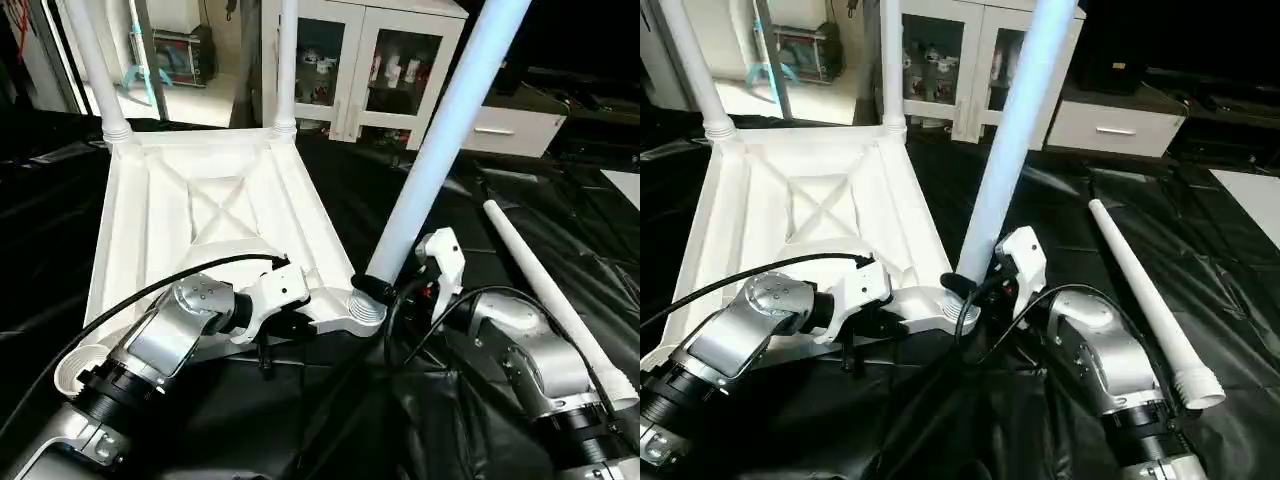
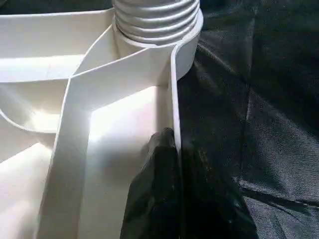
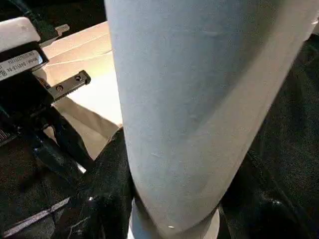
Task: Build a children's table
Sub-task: Insert table leg to table base
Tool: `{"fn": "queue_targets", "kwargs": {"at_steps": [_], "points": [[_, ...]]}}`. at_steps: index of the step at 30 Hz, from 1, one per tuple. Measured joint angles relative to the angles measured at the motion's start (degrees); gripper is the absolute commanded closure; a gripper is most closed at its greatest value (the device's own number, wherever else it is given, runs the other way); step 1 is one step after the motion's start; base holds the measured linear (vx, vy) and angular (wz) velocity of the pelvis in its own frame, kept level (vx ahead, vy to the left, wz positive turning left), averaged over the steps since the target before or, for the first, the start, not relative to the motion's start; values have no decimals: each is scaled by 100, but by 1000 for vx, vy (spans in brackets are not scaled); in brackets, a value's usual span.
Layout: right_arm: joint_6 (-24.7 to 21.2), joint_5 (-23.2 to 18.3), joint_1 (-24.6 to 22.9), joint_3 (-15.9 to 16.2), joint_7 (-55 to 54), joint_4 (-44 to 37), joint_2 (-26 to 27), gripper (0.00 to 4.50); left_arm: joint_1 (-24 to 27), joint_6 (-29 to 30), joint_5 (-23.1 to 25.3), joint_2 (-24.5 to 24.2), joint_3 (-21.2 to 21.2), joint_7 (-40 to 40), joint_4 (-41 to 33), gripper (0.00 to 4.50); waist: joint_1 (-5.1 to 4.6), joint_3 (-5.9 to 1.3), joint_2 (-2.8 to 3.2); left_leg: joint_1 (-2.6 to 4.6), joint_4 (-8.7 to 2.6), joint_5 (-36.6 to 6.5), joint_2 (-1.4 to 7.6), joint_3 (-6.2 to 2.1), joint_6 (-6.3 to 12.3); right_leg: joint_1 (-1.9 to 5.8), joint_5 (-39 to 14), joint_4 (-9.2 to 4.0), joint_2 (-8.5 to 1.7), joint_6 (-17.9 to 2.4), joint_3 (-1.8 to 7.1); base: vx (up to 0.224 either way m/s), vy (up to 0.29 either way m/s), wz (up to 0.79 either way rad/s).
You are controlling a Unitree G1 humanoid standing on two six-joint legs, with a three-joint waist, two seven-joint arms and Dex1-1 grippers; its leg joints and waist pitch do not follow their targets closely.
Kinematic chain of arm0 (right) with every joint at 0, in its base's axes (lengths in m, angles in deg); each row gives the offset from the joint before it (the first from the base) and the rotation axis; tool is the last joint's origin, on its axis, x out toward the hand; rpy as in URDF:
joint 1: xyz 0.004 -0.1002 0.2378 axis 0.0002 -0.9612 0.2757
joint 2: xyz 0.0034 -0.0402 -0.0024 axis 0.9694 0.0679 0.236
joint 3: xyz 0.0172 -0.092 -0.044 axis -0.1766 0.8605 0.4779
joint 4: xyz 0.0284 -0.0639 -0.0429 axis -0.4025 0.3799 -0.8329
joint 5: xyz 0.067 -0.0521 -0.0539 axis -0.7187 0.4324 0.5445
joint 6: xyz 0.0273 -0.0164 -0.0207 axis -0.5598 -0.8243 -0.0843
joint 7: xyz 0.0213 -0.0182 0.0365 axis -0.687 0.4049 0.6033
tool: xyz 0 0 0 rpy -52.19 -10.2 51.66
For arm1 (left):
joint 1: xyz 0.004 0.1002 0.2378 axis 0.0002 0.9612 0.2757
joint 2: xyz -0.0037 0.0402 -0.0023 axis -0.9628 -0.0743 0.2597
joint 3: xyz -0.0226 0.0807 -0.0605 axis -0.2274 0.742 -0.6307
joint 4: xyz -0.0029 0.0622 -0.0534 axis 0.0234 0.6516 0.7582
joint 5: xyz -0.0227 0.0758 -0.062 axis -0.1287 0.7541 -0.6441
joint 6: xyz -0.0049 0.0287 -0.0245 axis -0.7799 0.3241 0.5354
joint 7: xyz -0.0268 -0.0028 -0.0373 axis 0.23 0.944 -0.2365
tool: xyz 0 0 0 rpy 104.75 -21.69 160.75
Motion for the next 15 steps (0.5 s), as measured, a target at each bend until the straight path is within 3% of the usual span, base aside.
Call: {"fn": "queue_targets", "kwargs": {"at_steps": [7,10,12,14,15], "points": [[168,122,129,38,-450,211,239,264,1,139,9,105,-44,241,1,450,-45,8,11,5,-3,-1,0,-5,-1,-8,-1,-58,-1,1,-5,0,0,0],[231,290,368,33,-1096,573,585,264,-54,421,86,295,-153,572,67,450,-176,24,30,6,-3,-2,-1,-43,-2,-9,-2,-121,-8,2,-53,-14,10,-6],[286,357,662,-53,-1838,955,881,264,-178,673,225,595,-189,974,179,450,-237,51,58,2,-8,-3,-3,-80,-3,-1,-6,-170,-45,-2,-145,-26,22,-8],[299,464,985,-185,-2575,1349,1146,264,-385,953,326,971,-206,1458,396,450,-287,75,64,-46,-50,-2,-5,-57,-3,6,-44,-114,-104,-60,-246,-73,35,-12],[303,515,1090,-216,-2854,1477,1217,264,-470,1052,384,1142,-204,1666,500,450,-264,101,51,-48,-137,-1,-9,39,-3,-27,-153,26,-130,-158,-265,-113,-7,8]]}}
